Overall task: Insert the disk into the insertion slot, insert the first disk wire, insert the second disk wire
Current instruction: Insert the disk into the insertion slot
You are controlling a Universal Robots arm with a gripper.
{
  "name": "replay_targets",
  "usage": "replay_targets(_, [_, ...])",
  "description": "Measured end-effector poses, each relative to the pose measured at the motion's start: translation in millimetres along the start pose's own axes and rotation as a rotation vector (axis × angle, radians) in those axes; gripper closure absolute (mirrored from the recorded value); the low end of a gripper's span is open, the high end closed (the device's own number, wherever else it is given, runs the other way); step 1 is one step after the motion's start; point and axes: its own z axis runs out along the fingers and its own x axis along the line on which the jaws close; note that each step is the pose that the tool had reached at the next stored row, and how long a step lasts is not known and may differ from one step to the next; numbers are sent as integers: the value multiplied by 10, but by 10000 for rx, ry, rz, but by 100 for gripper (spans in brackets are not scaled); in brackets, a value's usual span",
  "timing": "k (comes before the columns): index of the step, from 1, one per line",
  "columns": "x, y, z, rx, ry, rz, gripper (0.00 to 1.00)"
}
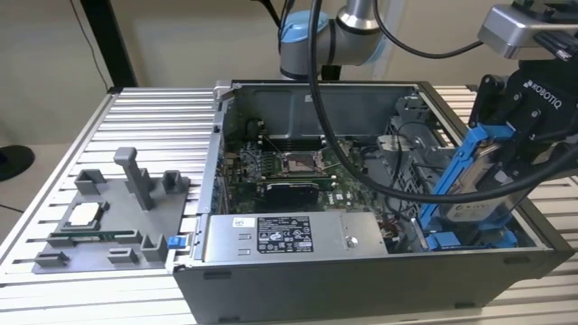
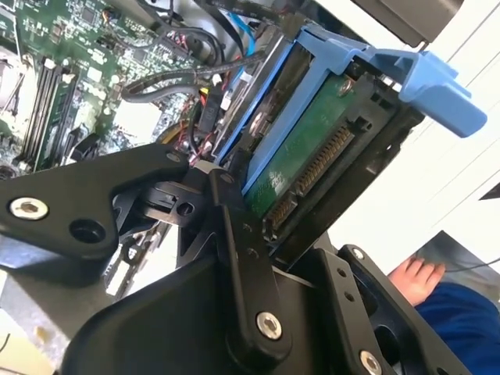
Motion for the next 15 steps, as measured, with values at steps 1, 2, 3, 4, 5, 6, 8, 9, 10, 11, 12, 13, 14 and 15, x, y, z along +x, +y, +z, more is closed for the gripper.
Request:
replay_targets(1, [1, -6, 3, -2, -17, -2, 100])
replay_targets(2, [1, -6, 6, -2, -30, -2, 100])
replay_targets(3, [1, -6, 8, -2, -36, -2, 100])
replay_targets(4, [1, -6, 10, -2, -39, -1, 100])
replay_targets(5, [1, -5, 12, -1, -39, -1, 100])
replay_targets(6, [2, -4, 15, -2, -41, -2, 100])
replay_targets(8, [2, 2, 25, -1, -45, -2, 100])
replay_targets(9, [3, 2, 31, -1, -46, -2, 100])
replay_targets(10, [3, 1, 37, -2, -44, -3, 100])
replay_targets(11, [3, 1, 43, -2, -42, -2, 100])
replay_targets(12, [3, 1, 51, -2, -43, -1, 100])
replay_targets(13, [4, 1, 60, -2, -41, -1, 100])
replay_targets(14, [5, 0, 77, -3, -44, -1, 100])
replay_targets(15, [6, -1, 94, -3, -43, -1, 100])
